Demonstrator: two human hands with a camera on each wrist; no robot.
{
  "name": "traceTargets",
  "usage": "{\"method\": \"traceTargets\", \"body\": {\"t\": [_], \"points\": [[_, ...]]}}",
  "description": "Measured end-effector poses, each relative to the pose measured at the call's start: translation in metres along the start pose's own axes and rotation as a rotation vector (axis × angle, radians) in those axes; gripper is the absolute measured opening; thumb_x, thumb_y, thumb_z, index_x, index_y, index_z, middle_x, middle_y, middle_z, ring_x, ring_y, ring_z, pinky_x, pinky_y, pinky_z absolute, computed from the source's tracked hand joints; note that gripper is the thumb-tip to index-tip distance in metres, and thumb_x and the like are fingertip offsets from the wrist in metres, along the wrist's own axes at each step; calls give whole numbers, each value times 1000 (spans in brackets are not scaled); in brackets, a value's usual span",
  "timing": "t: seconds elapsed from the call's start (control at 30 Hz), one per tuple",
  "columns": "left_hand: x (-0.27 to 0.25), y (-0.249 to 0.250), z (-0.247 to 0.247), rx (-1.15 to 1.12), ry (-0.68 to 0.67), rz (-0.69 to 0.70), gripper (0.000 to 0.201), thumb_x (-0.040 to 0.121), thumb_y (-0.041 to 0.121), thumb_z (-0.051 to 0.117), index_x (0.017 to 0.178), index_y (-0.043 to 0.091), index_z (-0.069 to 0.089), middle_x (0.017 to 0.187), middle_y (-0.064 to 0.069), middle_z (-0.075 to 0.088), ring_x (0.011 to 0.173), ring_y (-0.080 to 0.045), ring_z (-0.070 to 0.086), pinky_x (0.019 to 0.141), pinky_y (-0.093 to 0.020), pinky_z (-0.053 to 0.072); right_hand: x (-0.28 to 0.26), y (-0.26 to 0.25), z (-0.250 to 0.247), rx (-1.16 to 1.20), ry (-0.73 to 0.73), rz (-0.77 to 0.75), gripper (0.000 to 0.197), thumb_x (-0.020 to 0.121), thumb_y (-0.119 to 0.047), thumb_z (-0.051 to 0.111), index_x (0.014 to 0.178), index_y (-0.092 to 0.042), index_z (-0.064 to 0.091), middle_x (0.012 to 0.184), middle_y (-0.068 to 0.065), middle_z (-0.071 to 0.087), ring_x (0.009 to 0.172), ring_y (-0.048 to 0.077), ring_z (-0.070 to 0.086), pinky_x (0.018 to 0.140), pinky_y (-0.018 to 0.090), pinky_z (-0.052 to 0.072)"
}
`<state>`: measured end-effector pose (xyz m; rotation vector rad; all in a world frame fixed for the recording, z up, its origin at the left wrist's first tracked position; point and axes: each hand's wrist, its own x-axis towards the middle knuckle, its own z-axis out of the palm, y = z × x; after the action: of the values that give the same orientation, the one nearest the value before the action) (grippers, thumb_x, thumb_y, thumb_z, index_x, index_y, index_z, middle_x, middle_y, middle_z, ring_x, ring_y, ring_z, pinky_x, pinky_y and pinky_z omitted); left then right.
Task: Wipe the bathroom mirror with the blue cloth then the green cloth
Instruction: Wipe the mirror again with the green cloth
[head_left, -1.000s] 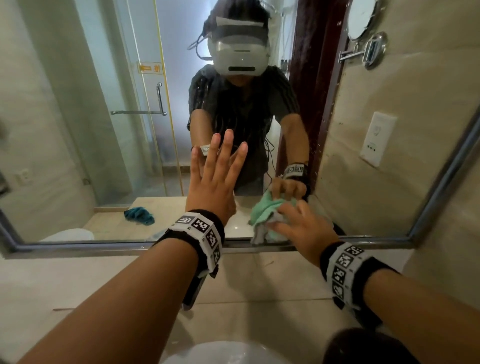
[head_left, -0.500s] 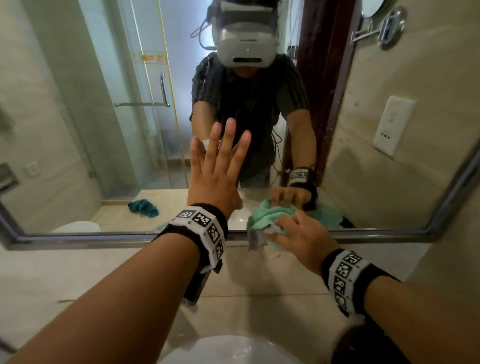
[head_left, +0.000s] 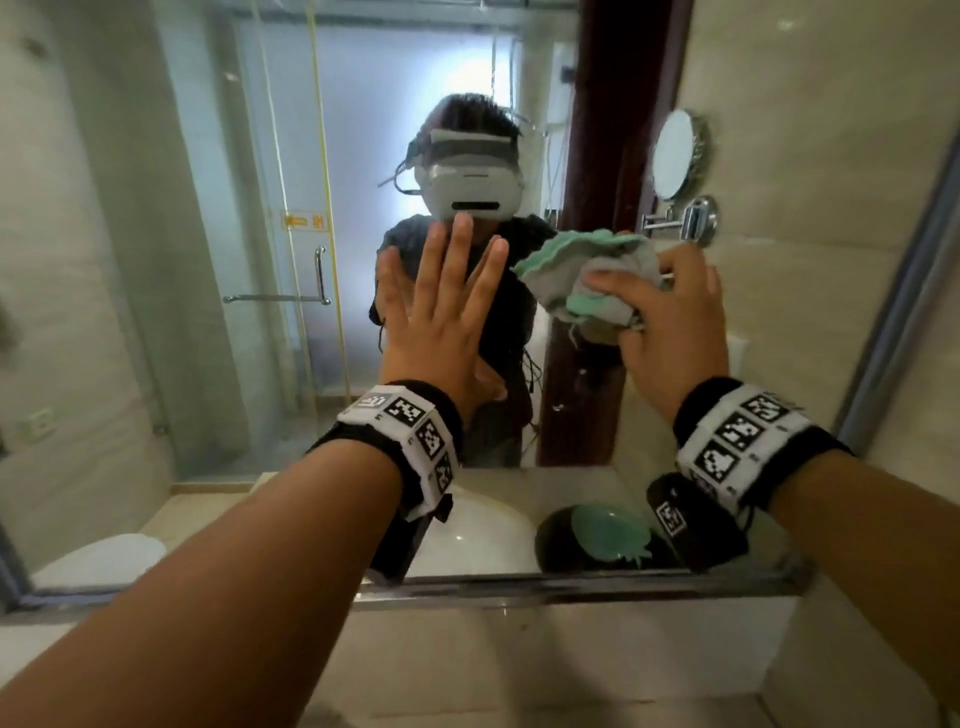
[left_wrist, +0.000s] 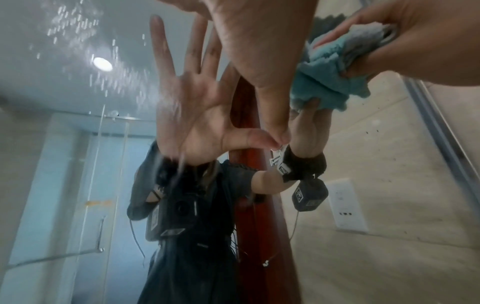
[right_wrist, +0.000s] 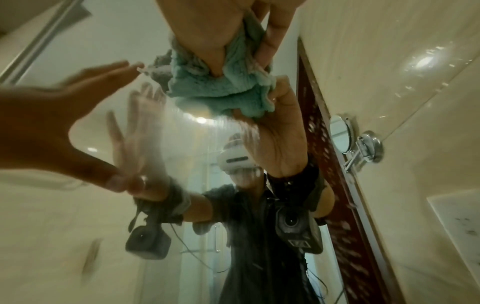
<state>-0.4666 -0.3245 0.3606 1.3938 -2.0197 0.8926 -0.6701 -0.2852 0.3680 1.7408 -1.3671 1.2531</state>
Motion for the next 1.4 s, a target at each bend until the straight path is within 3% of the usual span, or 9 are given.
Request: {"method": "traceTargets", "body": {"t": [0.23,0.33,0.4,0.57,0.67,0.8,1.0,1.23,1.4], "points": [[14,-3,-7,-12,-46,13,136,62,73,64,139,20,-34,152,-12,-31,140,-31,-26,112,-58,-11,-30,-11,11,-72,-411,-95,40,85,-13,53,122,-28,60,122,14,43,106,33,41,85,39,42],[14,-2,-8,-16,-37,-2,132,65,70,64,140,22,-33,152,-10,-30,140,-30,-26,112,-56,-14,-38,-11,9,-89,-494,-304,30,79,-19,66,109,-25,67,106,13,54,85,33,50,64,38,51],[14,-2,-10,-21,-53,-7,130,67,66,64,138,23,-35,152,-10,-31,140,-30,-27,113,-55,-13,-27,-5,3,-125,-482,-419,32,76,-20,66,107,-25,68,105,12,55,81,33,49,59,36,49],[17,-4,-26,3,-113,-12,133,62,68,69,144,27,-27,153,-8,-27,142,-30,-21,110,-54,-16,54,-6,-35,21,-33,-9,40,79,-8,54,112,-26,66,113,15,45,102,34,43,87,38,44],[29,-8,-43,-5,-99,-18,117,63,70,67,148,32,-3,156,-8,-10,143,-32,-7,110,-56,-12,95,-3,-49,170,102,225,40,81,-4,56,113,-25,64,125,12,38,113,27,43,97,13,36],[48,-8,-55,-45,-38,-26,117,58,76,65,148,31,4,155,-10,-11,142,-32,-10,107,-57,-17,67,-12,-35,55,-26,51,47,77,4,61,111,-28,65,118,10,42,104,32,43,91,29,42],[87,-1,-65,19,-2,30,139,54,89,50,136,21,-39,147,-13,-39,137,-33,-32,108,-65,-9,51,-1,-25,-34,-210,-165,48,72,1,69,107,-32,67,111,6,43,85,20,31,73,32,39],[140,-2,-120,-26,28,48,143,51,83,62,142,22,-30,150,-9,-35,138,-31,-31,108,-65,-8,155,18,-89,85,135,258,30,87,-11,54,112,-24,64,104,2,30,95,26,44,82,12,36],[161,0,-126,-22,-1,12,146,49,82,64,142,21,-31,149,-10,-37,138,-31,-30,109,-65,-2,131,3,-78,128,37,232,39,83,-9,61,118,-25,61,117,5,37,101,18,41,92,14,37]]}}
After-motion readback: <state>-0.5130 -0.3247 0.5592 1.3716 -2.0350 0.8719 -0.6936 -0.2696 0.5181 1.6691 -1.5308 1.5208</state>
